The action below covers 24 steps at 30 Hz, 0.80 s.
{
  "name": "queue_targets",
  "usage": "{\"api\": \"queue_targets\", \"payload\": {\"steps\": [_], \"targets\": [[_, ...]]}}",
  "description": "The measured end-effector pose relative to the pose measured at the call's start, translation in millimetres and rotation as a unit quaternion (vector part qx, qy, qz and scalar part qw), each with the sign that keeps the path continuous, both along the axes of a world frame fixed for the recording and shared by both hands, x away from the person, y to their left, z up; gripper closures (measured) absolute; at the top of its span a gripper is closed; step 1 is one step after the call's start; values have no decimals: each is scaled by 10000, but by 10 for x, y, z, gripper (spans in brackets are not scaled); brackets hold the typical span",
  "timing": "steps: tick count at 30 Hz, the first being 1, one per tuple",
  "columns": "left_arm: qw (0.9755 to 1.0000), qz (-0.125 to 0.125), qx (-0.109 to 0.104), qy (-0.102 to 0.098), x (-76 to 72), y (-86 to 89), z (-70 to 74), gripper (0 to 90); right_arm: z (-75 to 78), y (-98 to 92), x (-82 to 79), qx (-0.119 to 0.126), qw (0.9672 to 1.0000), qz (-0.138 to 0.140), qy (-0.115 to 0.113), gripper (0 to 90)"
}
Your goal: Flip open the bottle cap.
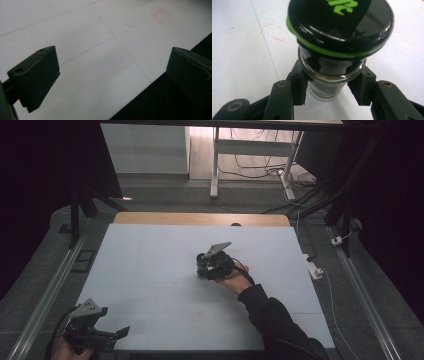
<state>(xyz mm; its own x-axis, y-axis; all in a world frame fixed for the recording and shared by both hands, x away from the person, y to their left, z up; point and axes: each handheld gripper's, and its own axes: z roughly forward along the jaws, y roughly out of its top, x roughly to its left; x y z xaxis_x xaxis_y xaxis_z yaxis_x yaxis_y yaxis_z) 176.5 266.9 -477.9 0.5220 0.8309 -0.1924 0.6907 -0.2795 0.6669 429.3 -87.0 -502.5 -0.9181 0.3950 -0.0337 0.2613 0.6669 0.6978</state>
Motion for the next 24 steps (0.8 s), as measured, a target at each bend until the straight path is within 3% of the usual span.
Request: {"api": "queue_targets", "payload": {"steps": [16, 24], "targets": [[9999, -6, -28, -145, 24, -17, 22, 0, -16, -13, -3, 70, 10000, -8, -18, 529], [9990, -263, -175, -316, 110, -48, 26, 0, -17, -15, -3, 77, 10000, -4, -20, 529]]}}
